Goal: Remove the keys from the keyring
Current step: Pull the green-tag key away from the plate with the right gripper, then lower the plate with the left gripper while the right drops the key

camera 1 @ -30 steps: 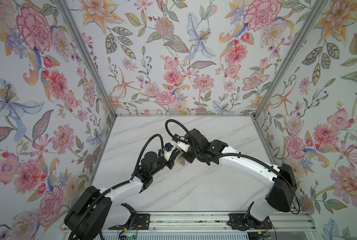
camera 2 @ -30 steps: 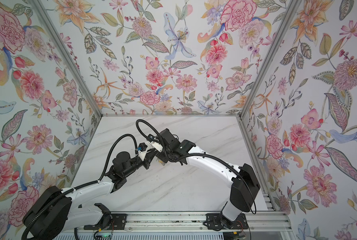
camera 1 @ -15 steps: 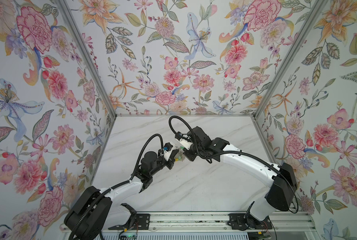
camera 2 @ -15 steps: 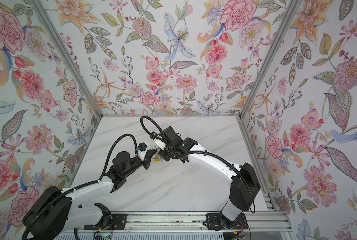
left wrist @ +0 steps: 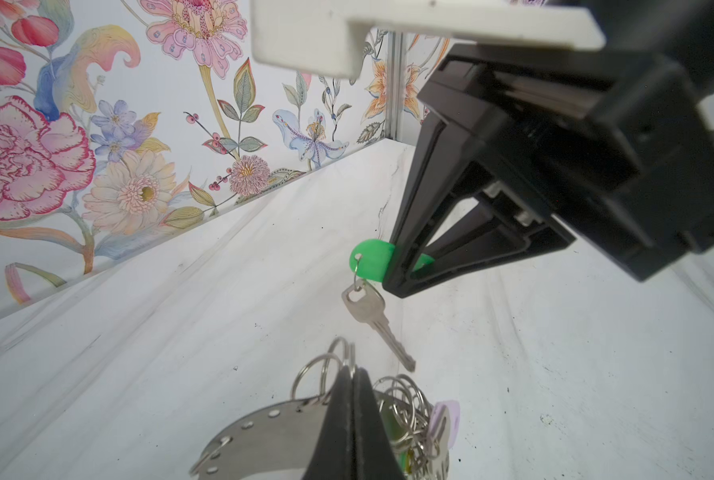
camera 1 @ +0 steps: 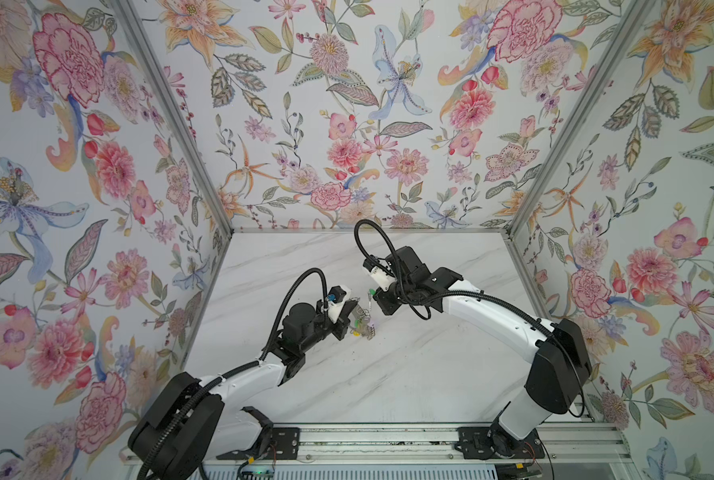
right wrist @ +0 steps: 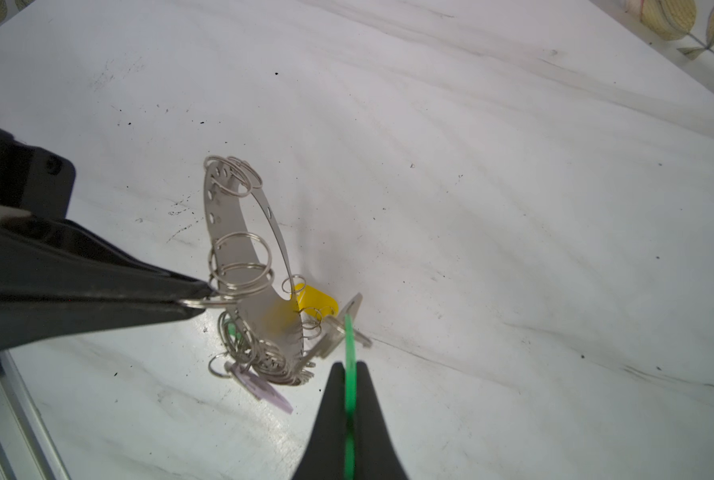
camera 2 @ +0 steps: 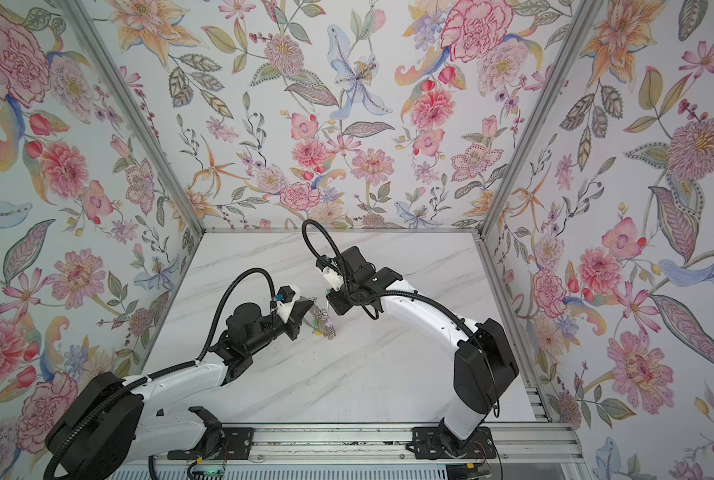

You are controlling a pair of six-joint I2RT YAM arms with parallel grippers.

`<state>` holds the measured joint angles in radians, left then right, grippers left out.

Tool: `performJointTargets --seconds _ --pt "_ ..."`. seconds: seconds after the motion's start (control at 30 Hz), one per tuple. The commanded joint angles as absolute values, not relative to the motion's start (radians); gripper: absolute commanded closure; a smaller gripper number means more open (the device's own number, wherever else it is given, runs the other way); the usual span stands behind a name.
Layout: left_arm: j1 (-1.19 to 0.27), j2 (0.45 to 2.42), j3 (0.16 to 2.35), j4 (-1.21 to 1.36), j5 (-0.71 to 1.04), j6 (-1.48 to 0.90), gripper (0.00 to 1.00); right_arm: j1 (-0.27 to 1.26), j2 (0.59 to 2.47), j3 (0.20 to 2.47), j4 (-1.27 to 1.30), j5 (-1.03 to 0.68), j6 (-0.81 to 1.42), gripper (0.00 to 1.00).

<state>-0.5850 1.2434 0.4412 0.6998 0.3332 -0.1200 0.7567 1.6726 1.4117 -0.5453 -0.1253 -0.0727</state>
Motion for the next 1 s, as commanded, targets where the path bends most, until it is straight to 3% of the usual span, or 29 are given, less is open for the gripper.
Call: performJointTargets --seconds 0.0,0.23,0.57,0.73,0.9,0.97 --pt "-0.581 1.212 0.437 0.748 0.325 -0.135 1.0 0.761 1.695 1.399 -0.552 -0.167 -0.046 0.99" --pt "-0.581 1.207 0.432 0.743 0.304 -0.136 1.0 0.7 1.702 1.381 -0.553 -0.089 -0.023 0.99" --pt "-0.572 1.227 0.433 0.634 0.035 -0.158 1.0 0.526 1.845 1.285 -0.57 0.002 0.08 0.98" --pt "-0.536 1.236 0.405 0.627 0.005 -0.174 1.0 0.457 1.859 1.205 -0.53 0.023 0.118 0.96" --pt "-0.52 1.257 0.364 0.66 -0.023 -0.192 1.0 0.419 1.865 1.152 -0.498 0.018 0.147 0.9" --pt "-0.517 1.265 0.343 0.671 -0.045 -0.215 1.0 0.412 1.857 1.135 -0.487 0.027 0.153 0.83"
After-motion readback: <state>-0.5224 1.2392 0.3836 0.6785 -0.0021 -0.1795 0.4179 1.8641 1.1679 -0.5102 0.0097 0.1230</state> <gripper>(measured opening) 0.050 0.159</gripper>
